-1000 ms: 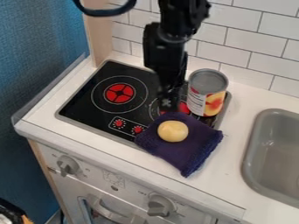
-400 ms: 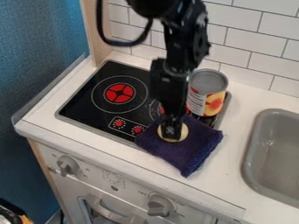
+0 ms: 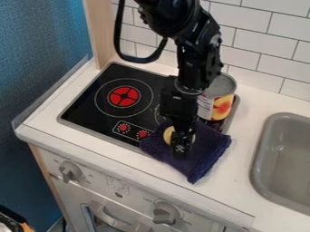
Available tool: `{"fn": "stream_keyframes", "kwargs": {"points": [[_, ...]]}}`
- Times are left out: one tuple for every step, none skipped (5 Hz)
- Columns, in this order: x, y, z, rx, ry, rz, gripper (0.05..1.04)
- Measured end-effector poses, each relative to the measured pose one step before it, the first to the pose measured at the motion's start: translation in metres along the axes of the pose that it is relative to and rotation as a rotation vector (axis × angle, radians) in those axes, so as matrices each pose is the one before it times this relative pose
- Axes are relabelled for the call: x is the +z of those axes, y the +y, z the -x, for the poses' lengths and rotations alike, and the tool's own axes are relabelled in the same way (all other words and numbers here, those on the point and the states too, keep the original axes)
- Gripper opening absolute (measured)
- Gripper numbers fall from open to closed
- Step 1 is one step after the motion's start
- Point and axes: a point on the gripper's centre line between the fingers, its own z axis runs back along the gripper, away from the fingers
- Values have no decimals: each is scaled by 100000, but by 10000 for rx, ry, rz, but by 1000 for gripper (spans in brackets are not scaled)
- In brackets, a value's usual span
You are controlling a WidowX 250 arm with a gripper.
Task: Move the fruit kept on the purple cloth to the upper part of the stove.
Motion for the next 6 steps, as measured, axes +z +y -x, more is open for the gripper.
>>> {"fn": "stream_keyframes", "kwargs": {"points": [[-106,6,-230,67,-172,83,695],[1751,-299,-253,12,14,418,672],[2385,-869,-1090,205,105,408,672],[1407,-1805,-1852,704,-288,44,671],[1123,-3207,-2412,860,126,386,672],[-1954,-2583,-570,310,-196,-136,671]]}}
